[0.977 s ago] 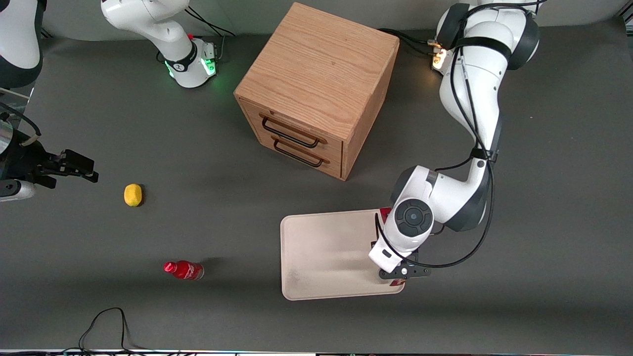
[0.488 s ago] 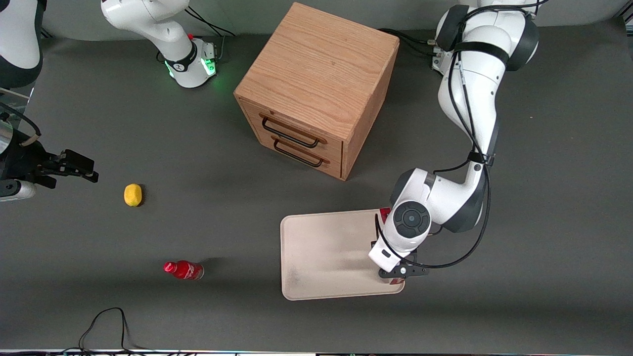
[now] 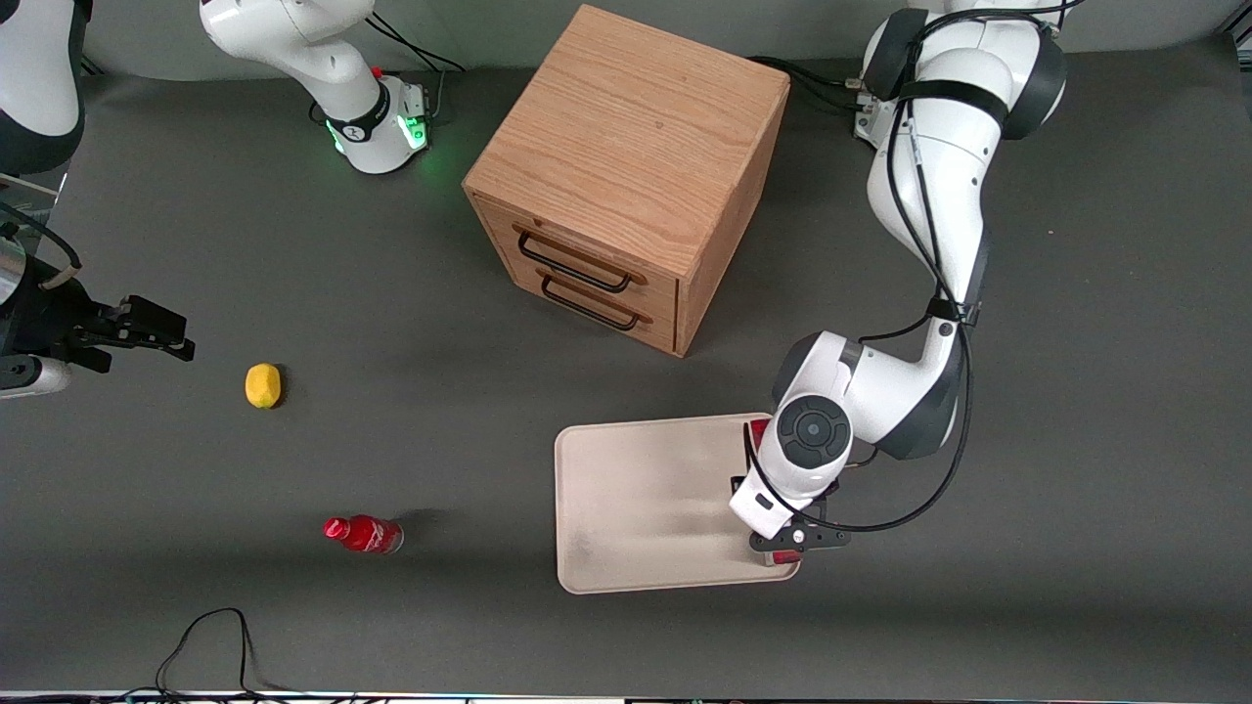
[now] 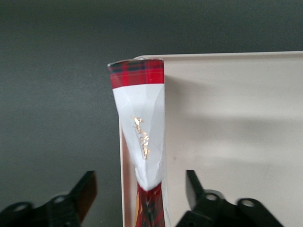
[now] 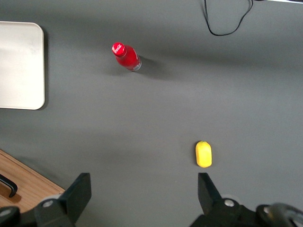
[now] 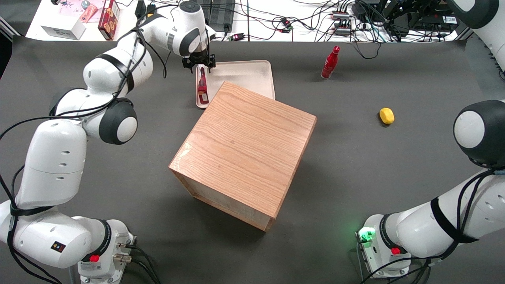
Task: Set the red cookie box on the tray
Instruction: 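Lower the box onto the white tray and open the left gripper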
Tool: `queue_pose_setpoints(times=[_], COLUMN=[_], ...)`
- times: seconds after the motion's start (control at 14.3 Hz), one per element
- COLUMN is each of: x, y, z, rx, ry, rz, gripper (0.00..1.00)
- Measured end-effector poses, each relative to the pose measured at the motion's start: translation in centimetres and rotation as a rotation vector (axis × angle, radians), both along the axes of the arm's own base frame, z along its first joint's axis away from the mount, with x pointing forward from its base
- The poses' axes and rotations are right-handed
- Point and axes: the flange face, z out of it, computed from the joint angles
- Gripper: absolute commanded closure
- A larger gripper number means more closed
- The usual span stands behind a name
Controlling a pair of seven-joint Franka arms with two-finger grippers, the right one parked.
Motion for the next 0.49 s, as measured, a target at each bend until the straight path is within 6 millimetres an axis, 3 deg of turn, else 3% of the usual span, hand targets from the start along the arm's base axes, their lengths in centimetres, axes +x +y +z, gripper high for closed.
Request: queue_pose_setpoints(times=[0.14, 0.49], x=[-0.4, -3.2], y=[0.3, 1.5], z=[3.4, 17.2], rx=[0.011, 0.017], ry=[0.017, 0.025], rz=[0.007, 0.026], gripper=[0.00, 0.00])
